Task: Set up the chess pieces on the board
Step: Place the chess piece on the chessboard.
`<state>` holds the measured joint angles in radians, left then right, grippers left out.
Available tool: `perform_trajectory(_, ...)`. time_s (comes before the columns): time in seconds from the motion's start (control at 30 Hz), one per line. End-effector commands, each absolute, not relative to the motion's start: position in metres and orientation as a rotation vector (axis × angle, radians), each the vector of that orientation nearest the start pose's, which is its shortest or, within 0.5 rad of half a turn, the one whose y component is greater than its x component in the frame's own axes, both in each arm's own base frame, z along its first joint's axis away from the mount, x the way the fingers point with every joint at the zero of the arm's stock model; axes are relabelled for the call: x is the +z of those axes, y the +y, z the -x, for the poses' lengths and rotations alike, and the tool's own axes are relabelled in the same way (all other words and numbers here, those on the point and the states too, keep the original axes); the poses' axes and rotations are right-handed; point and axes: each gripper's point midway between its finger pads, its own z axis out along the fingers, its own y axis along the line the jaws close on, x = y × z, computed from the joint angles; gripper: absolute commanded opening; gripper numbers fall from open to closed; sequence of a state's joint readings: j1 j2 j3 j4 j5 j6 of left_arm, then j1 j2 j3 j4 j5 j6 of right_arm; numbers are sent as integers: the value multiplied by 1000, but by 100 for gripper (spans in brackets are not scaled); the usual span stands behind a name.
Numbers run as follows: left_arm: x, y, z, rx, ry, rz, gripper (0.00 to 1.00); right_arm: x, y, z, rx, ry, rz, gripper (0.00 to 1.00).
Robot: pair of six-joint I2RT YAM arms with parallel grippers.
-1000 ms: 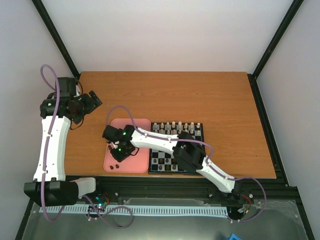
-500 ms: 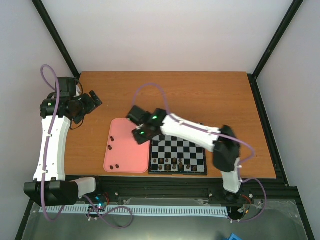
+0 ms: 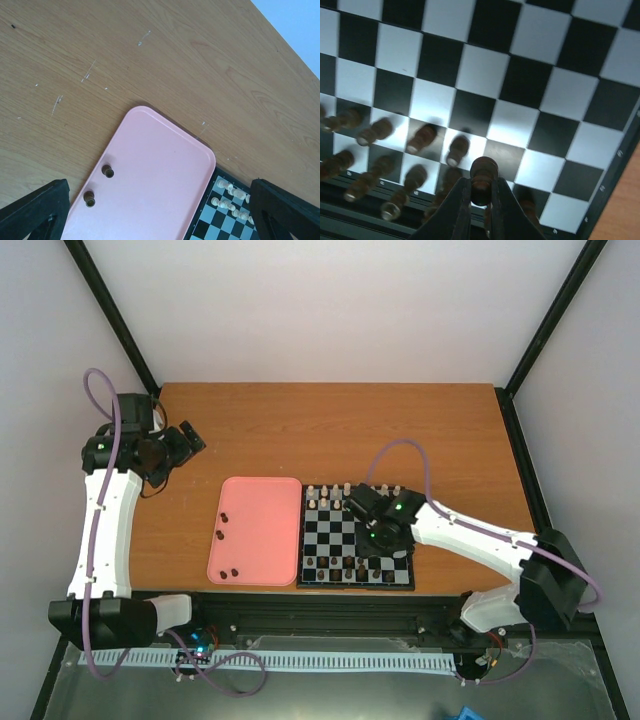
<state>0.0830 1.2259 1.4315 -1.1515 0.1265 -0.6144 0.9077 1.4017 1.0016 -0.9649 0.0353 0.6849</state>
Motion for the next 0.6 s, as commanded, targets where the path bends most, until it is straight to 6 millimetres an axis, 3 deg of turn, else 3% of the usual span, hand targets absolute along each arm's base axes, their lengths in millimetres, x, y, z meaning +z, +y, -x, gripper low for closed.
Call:
perform_trajectory(0.0,278,3,-307,-381,2395,807,100,91,195,-169,206,2943,154,3)
perform_trajectory(0.2,274,4,-308,-367,2402,808,100,68,190,-157,239,2989,124,3)
perform_trajectory(0.57,273,5,-308,-358,2403,809,100,54,196,-170,237,2984,128,3)
